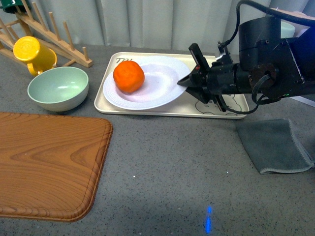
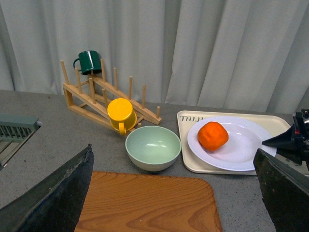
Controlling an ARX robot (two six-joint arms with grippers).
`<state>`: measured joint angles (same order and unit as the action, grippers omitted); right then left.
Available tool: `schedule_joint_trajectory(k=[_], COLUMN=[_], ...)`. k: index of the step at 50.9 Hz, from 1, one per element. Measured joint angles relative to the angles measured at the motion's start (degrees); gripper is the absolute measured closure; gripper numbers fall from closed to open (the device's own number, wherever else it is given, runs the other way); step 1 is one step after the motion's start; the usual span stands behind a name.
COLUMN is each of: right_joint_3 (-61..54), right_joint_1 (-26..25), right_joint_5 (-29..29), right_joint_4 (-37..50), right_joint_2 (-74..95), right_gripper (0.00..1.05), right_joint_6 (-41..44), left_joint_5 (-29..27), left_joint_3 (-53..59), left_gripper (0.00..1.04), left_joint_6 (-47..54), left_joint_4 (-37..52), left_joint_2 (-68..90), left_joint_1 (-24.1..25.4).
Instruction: Place orange and plate with both arms
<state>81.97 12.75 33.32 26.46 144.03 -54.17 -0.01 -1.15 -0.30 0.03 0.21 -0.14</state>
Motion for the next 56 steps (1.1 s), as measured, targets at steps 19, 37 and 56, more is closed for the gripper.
schedule_joint_trajectory(k=[19, 37, 56], right_joint_3=[-3.67, -12.11, -36.00], right_joint_1=[-2.56, -1.92, -2.82], right_joint_5=[-2.49, -20.11, -36.57], right_joint_4=[-1.86, -3.61, 3.37], right_joint_2=[-5.68, -20.09, -42.01], right_gripper=[0.25, 0.09, 0.09], right_joint_6=[5.77, 26.86, 49.53], left_joint_5=[0.00, 0.00, 0.00], left_joint_3=[0.00, 0.00, 0.00], left_gripper=[0.06, 0.06, 0.06], left_joint_6=[0.02, 0.02, 0.02], left_joint_4=[0.00, 0.00, 0.00], left_joint_2=[0.00, 0.00, 0.00], left_joint_1=[0.00, 0.00, 0.00])
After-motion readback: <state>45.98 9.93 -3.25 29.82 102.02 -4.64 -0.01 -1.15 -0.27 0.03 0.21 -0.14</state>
